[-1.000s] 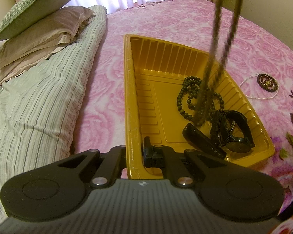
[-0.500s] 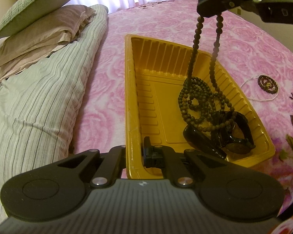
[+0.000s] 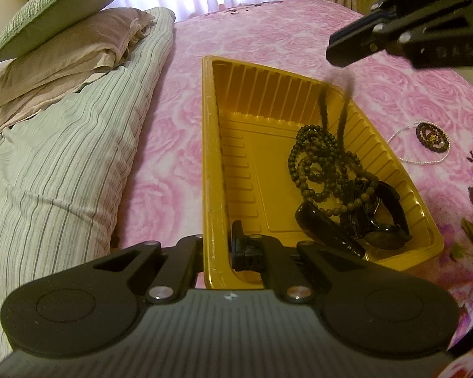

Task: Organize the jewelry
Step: 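Lower the brown bead bracelet into the tray and open the right tool, then grasp the pearl necklace strand with the right tool and lift, then lower the pearl necklace into the tray and open the right tool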

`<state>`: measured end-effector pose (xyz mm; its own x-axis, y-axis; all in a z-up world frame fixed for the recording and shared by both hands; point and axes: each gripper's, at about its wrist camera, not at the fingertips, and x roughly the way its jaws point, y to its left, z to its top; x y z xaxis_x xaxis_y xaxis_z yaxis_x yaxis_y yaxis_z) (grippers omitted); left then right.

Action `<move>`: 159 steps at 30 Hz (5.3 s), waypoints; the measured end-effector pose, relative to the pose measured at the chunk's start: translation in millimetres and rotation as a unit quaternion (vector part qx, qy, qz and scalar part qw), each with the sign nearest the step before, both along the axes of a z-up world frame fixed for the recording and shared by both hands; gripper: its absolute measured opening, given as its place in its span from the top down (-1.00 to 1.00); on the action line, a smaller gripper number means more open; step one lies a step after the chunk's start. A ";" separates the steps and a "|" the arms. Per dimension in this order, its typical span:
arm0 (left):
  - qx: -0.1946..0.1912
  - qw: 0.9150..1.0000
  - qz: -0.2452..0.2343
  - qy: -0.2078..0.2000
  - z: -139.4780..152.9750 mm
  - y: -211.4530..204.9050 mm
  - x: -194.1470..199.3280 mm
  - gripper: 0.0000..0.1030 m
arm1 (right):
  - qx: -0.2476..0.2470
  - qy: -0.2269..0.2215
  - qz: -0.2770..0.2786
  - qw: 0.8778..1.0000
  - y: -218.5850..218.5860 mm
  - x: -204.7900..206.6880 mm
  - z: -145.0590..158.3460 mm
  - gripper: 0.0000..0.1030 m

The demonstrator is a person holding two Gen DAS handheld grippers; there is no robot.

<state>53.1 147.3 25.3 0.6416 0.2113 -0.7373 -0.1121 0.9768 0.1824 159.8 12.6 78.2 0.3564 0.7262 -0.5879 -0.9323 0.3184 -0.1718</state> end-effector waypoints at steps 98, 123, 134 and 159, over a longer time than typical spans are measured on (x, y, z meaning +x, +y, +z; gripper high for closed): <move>0.016 1.000 0.001 0.006 0.6 -4.9 -0.4 0.95 | 0.031 0.123 -0.348 0.929 -200.4 52.9 -144.2 0.92; 0.017 1.000 0.000 0.004 0.8 -5.4 -0.9 0.95 | 0.029 -0.013 -0.275 0.961 -193.3 11.7 -57.1 0.95; 0.015 1.000 -0.003 0.002 2.1 -4.2 -2.1 0.95 | 0.032 -0.098 -0.188 0.977 -167.5 -13.9 25.8 0.95; 0.005 1.000 -0.005 -0.005 0.1 -0.8 -3.0 0.95 | 0.028 -0.030 -0.024 0.999 -4.2 -4.5 23.4 0.95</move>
